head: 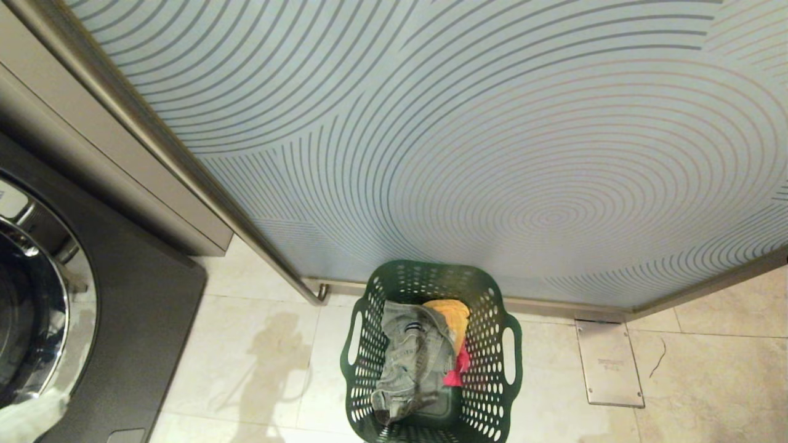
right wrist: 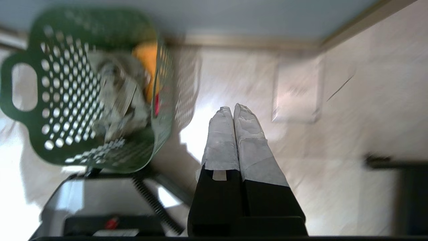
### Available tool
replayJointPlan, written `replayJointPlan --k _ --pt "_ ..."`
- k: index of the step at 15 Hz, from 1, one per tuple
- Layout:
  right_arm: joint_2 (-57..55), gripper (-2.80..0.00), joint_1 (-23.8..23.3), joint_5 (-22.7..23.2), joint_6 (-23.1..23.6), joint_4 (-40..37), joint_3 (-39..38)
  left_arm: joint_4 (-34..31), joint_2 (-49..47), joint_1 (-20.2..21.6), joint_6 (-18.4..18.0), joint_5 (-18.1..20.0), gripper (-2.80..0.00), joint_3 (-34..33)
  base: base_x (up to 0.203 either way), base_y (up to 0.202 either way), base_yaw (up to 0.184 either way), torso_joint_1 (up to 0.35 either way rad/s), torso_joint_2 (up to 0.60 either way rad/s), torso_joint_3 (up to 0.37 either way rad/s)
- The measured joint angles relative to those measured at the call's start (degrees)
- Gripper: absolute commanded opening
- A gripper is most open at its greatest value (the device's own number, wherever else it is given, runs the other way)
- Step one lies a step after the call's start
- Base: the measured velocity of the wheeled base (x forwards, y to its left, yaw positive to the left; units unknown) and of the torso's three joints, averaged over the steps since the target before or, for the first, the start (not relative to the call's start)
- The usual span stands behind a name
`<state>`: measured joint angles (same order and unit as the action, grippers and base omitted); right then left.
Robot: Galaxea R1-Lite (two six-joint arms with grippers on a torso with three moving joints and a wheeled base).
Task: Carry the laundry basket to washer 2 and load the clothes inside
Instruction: Pick up the clothes basket and put it beside the washing machine
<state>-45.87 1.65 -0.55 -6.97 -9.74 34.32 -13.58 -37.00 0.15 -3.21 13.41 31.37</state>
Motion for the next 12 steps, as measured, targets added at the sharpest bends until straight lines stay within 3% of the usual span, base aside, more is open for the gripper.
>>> replayJointPlan --k 2,3,4,5,9,12 --pt "-11.6 -2.80 2.2 0.2 -4.0 7.8 -3.2 5.2 -10.4 -0.6 0.3 2.1 -2.80 -1.9 0.000 0.000 0.000 0.000 0.00 0.000" --pt "-17.1 -2.80 3.1 0.1 -6.0 12.8 -5.0 8.3 -15.2 -0.9 0.6 2.5 0.00 -3.3 0.000 0.000 0.000 0.000 0.00 0.000" --pt "-23.5 -2.80 4.1 0.0 -8.1 19.2 -6.5 11.5 -20.3 -1.1 1.0 2.8 0.00 -4.8 0.000 0.000 0.000 0.000 0.00 0.000" --pt "-30.1 0.00 4.9 -0.2 -9.8 25.8 -7.9 14.8 -25.5 -1.4 1.4 3.0 0.00 -6.0 0.000 0.000 0.000 0.000 0.00 0.000" --pt "-53.2 0.00 8.3 -0.5 -13.5 50.4 -9.8 24.5 -41.6 -5.8 5.7 1.3 0.00 -6.9 0.000 0.000 0.000 0.000 0.00 0.000" --pt "-66.1 0.00 11.2 -0.7 -14.6 61.5 -4.2 26.7 -51.3 -10.1 9.4 -0.4 0.00 -4.1 0.000 0.000 0.000 0.000 0.00 0.000"
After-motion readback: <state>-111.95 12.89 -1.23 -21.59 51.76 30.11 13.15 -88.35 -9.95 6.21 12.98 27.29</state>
